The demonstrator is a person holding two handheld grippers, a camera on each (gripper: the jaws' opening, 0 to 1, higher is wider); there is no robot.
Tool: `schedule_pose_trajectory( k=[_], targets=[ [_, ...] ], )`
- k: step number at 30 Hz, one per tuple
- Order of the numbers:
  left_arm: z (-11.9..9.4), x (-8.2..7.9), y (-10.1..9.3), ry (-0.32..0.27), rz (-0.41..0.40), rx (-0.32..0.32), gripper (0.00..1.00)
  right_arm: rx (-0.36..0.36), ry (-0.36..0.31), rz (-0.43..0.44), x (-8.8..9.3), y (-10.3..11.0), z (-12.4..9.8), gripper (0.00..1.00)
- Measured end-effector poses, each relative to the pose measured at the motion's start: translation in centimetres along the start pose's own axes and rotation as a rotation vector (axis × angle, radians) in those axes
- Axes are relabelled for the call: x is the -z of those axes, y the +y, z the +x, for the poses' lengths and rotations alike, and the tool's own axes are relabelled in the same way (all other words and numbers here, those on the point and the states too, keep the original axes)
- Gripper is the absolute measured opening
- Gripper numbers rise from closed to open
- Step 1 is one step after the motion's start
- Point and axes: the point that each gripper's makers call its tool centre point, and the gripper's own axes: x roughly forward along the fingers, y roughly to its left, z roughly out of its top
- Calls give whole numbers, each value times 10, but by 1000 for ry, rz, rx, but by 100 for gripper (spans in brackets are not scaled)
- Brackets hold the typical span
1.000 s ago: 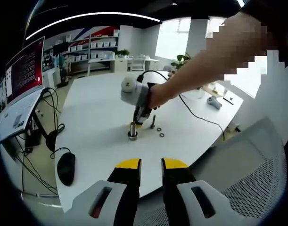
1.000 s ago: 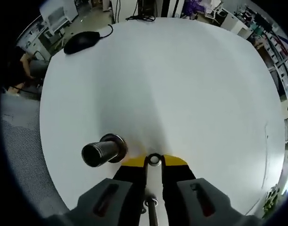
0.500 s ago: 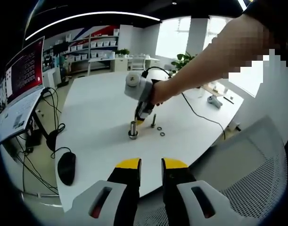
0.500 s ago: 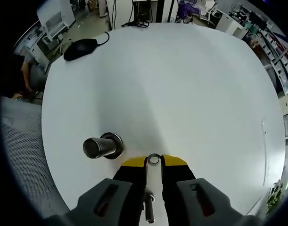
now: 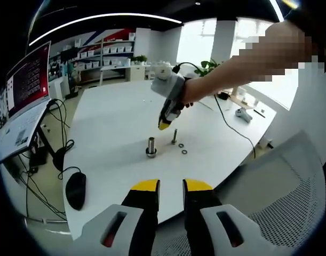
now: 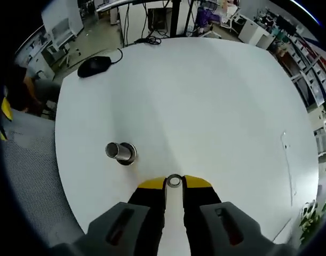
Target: Place the washer onto the threaded stud by aligning its center hole with the stud, sliding it down to the base, and recovering from edge contact or off-axis alignment until the washer reaches the visible bottom stop.
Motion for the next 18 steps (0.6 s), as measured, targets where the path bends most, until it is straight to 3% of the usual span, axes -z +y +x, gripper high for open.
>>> schedule_pose_trajectory(
  k=[4, 9, 15, 18],
  targets=[
    [0, 0, 0, -2, 0, 1, 15, 2, -17, 10, -2, 1, -16, 13],
    [0, -1, 1, -6, -1, 0, 15, -3, -8, -1, 11, 4, -19, 13],
    [0, -1, 0, -6, -1, -1, 15, -7, 7, -13, 33, 24, -32, 13],
    [0, -1, 0, -4, 1, 0, 15, -6, 5, -19, 32, 23, -36, 13]
  ],
)
